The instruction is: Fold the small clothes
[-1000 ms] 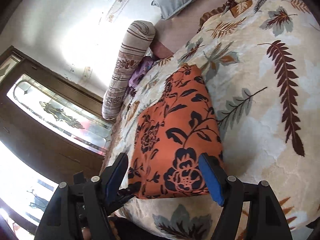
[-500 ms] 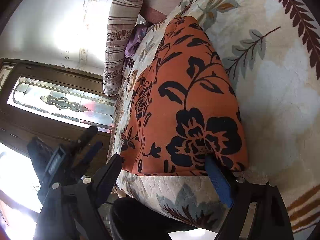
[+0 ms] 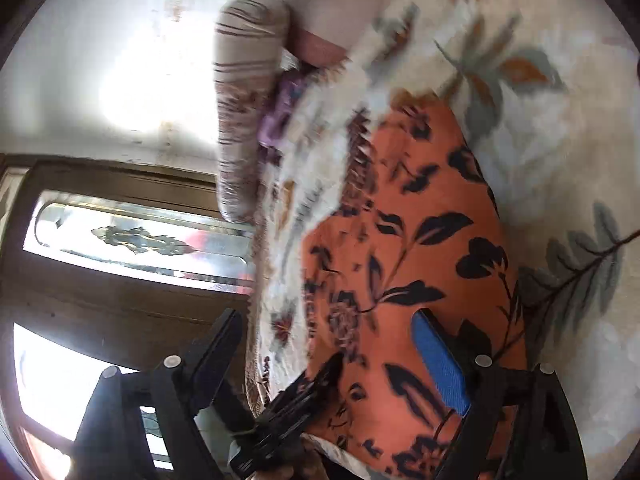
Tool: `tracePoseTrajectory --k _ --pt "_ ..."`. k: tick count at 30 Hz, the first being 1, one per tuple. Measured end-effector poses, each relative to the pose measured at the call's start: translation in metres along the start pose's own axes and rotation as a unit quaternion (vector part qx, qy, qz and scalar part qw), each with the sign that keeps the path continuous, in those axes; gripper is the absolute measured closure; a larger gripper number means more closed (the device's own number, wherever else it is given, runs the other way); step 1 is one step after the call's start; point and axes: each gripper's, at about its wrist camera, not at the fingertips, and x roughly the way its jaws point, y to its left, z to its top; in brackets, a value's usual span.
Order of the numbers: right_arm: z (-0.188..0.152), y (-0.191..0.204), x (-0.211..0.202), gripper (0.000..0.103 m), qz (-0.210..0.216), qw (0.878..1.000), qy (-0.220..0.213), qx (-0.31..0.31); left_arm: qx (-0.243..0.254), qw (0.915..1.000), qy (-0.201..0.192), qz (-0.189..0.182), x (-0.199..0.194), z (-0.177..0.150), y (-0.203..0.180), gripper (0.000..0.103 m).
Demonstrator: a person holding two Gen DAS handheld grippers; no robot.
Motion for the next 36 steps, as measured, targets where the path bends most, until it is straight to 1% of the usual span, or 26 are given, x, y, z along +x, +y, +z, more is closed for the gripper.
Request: tracePoseTrajectory --k 1,2,4,6,8,10,11,12,13,15,16,18,19,21,22,23,24,25,27,29,31,32,33,34,35,36 --pt "0.001 -0.016 0.013 0.015 -0.001 0.999 0.016 0.035 -0.003 1.0000 0.004 0.000 -0.004 0.000 0.000 0.013" --pt "0.002 -0.018 0.014 0.015 0.000 0.999 0.007 0.037 0.001 1.0000 0.000 -0.002 -0.013 0.001 0.000 0.013" --pt "-0.001 -0.006 0.014 0.015 -0.018 1.000 0.022 -0.003 0.022 0.9991 -0.037 0.003 -0.033 0.011 -0.005 0.013" --pt "-0.006 -0.005 0.016 0.015 -0.027 0.999 0.023 -0.025 0.017 0.9979 -0.059 -0.018 -0.044 0.030 -0.009 0.014" --pt "-0.006 -0.006 0.014 0.015 -0.025 0.999 0.020 -0.018 0.012 0.9982 -0.045 -0.036 -0.032 0.048 -0.013 0.013" --pt "-0.006 -0.005 0.013 0.015 -0.028 0.999 0.019 -0.021 0.020 0.9995 0.002 0.024 0.007 0.059 -0.014 0.013" --pt "-0.006 -0.003 0.013 0.015 -0.030 0.999 0.018 -0.029 0.011 0.9988 0.035 0.033 0.029 0.059 -0.007 0.013" --pt "-0.007 -0.001 0.013 0.015 -0.030 0.999 0.018 -0.037 -0.023 0.9990 0.039 0.003 0.035 0.056 0.005 0.012" --pt "-0.009 0.000 0.012 0.015 -0.032 0.998 0.018 -0.041 -0.041 0.9987 0.031 -0.006 0.032 0.053 0.011 0.010" --pt "-0.009 0.007 0.004 0.015 -0.028 0.999 0.023 -0.036 -0.023 0.9995 0.018 0.014 0.023 0.050 0.006 0.010" --pt "-0.004 0.013 0.000 0.014 -0.010 0.999 0.026 -0.034 -0.014 0.9996 0.012 0.021 0.022 0.048 0.003 0.010" --pt "0.011 0.025 -0.012 0.014 0.067 0.997 0.009 -0.029 -0.024 0.9995 0.011 0.016 0.023 0.044 0.007 0.010" --pt "0.021 0.028 -0.014 0.014 0.081 0.996 -0.003 -0.028 -0.032 0.9994 0.013 0.010 0.023 0.043 0.010 0.010" --pt "0.046 0.020 -0.003 0.011 0.048 0.999 -0.017 -0.015 -0.028 0.9994 0.014 0.013 0.022 0.043 0.008 0.010" --pt "0.058 0.002 0.015 0.011 0.018 1.000 0.002 0.003 -0.026 0.9994 0.016 0.018 0.021 0.042 0.007 0.010" --pt "0.064 -0.021 0.034 0.011 0.015 0.998 0.032 0.047 -0.026 0.9991 0.020 0.025 0.019 0.046 0.005 0.010" --pt "0.066 -0.029 0.030 0.012 0.035 0.997 0.013 0.069 -0.026 0.9991 0.019 0.026 0.014 0.048 0.004 0.011" --pt "0.067 -0.023 0.017 0.012 0.054 0.996 0.005 0.071 -0.023 0.9992 0.010 0.031 0.005 0.047 0.002 0.011" --pt "0.059 -0.006 -0.013 0.012 0.086 0.996 -0.009 0.040 -0.010 0.9992 -0.015 0.036 -0.017 0.041 -0.003 0.011" --pt "0.039 0.000 -0.039 0.011 0.095 0.995 -0.009 0.025 -0.001 0.9992 -0.036 0.017 -0.035 0.027 -0.009 0.011" --pt "0.010 0.001 -0.044 0.010 0.097 0.995 0.017 0.013 0.018 0.9991 -0.027 0.027 -0.034 0.007 -0.016 0.011" --pt "-0.008 -0.002 -0.038 0.010 0.100 0.994 0.043 0.012 0.025 0.9989 -0.004 0.038 -0.022 -0.003 -0.017 0.011" --pt "-0.025 -0.009 -0.026 0.010 0.094 0.993 0.073 0.015 0.019 0.9990 0.012 0.038 -0.011 -0.012 -0.014 0.010" --pt "-0.040 -0.015 -0.011 0.010 0.071 0.992 0.100 0.008 -0.009 0.9997 0.006 0.021 -0.011 -0.017 -0.006 0.010" --pt "-0.050 -0.019 0.000 0.011 0.044 0.993 0.109 -0.016 -0.028 0.9994 0.014 0.013 -0.014 -0.016 -0.001 0.010" --pt "-0.057 -0.016 -0.004 0.011 0.038 0.994 0.093 -0.038 -0.034 0.9992 0.019 0.011 -0.021 -0.014 0.002 0.011"
